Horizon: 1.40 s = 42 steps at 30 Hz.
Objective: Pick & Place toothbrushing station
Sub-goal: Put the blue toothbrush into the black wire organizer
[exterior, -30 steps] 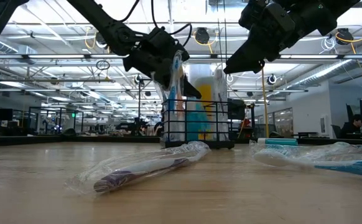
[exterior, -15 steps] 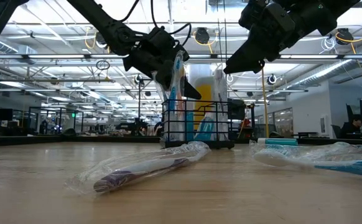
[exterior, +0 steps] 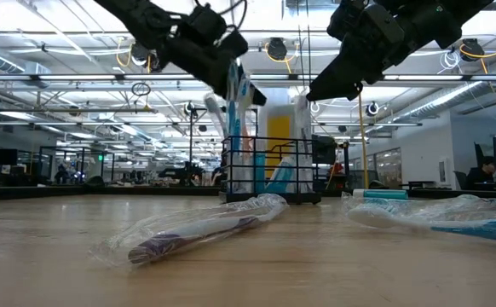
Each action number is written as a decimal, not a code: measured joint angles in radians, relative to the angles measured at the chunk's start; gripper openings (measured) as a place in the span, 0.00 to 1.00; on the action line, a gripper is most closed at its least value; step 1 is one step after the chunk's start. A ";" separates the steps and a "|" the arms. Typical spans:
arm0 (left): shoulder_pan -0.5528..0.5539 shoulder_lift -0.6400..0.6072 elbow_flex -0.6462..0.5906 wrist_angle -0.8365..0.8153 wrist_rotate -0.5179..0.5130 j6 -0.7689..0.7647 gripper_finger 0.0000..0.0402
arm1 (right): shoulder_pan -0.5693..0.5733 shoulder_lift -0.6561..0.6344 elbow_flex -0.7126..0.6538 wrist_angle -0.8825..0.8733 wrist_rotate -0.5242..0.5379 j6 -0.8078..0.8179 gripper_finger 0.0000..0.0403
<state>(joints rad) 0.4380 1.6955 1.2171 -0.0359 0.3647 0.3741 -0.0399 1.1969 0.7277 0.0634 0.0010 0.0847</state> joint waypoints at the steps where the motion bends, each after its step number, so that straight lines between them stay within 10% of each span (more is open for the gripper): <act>1: -0.002 -0.018 0.000 -0.001 -0.013 -0.008 0.44 | 0.000 0.000 0.000 -0.001 0.000 0.000 0.42; 26: -0.106 -0.307 0.002 -0.129 -0.263 -0.188 0.44 | 0.000 0.000 0.000 -0.003 0.003 0.005 0.42; 42: -0.105 -0.156 0.003 0.034 -0.404 -0.155 0.44 | 0.000 0.000 0.000 0.036 0.003 0.006 0.42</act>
<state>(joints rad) 0.3330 1.5391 1.2205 -0.0024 -0.0397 0.2187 -0.0396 1.1969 0.7277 0.0998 0.0040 0.0906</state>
